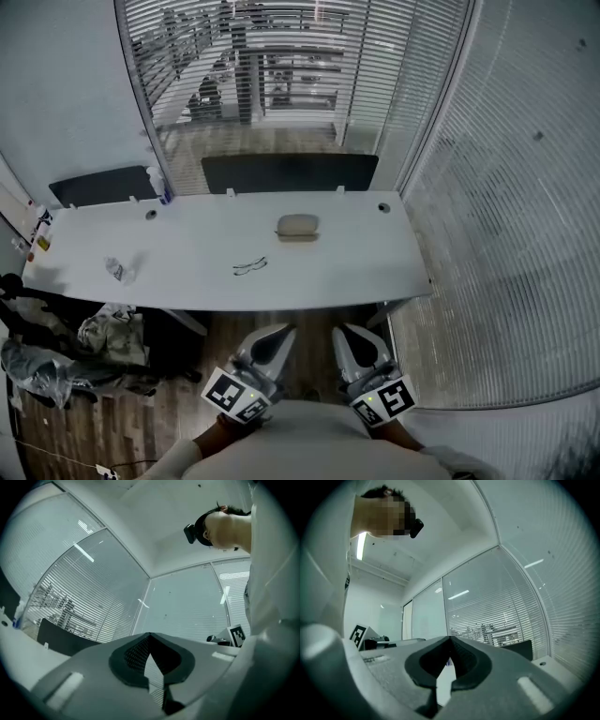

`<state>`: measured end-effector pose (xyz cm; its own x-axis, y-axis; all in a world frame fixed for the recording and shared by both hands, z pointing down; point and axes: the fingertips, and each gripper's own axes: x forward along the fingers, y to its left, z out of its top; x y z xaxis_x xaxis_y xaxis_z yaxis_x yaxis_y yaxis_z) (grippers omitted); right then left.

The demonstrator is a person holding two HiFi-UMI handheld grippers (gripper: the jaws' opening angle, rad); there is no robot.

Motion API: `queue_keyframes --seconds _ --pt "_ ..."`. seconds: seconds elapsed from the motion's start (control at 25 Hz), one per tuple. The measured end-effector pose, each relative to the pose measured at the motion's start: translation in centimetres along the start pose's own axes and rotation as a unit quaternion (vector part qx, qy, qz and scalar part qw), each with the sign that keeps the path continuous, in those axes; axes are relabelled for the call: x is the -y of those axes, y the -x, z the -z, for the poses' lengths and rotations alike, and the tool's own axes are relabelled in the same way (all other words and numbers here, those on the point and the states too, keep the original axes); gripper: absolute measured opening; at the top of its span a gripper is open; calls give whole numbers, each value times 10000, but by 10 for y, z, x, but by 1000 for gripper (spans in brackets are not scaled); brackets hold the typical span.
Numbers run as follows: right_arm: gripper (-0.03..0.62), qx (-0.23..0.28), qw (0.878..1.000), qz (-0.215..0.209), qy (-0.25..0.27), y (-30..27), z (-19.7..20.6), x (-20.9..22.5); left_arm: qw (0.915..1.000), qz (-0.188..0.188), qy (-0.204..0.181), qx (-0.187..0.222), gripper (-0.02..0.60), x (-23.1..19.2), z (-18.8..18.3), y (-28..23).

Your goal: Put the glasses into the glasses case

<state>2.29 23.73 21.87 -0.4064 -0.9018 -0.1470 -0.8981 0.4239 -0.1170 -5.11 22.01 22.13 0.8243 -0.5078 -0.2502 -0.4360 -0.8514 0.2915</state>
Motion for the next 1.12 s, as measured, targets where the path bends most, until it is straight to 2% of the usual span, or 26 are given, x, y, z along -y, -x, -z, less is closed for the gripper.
queue_keyframes --seconds 0.16,0.4,0.8,1.12 --pt "2 -42 9998 -200 -51 0 2 -7 10000 -22 7 -26 2 4 2 1" --pt "2 -23 9996 -239 -119 4 0 -3 10000 -38 23 -20 2 11 4 -3" --pt "2 -3 9995 -192 -251 33 1 31 9993 -283 -30 -244 2 26 33 -23" --pt "2 -28 9991 -176 -394 43 7 59 9988 -437 -69 -230 2 30 43 -39"
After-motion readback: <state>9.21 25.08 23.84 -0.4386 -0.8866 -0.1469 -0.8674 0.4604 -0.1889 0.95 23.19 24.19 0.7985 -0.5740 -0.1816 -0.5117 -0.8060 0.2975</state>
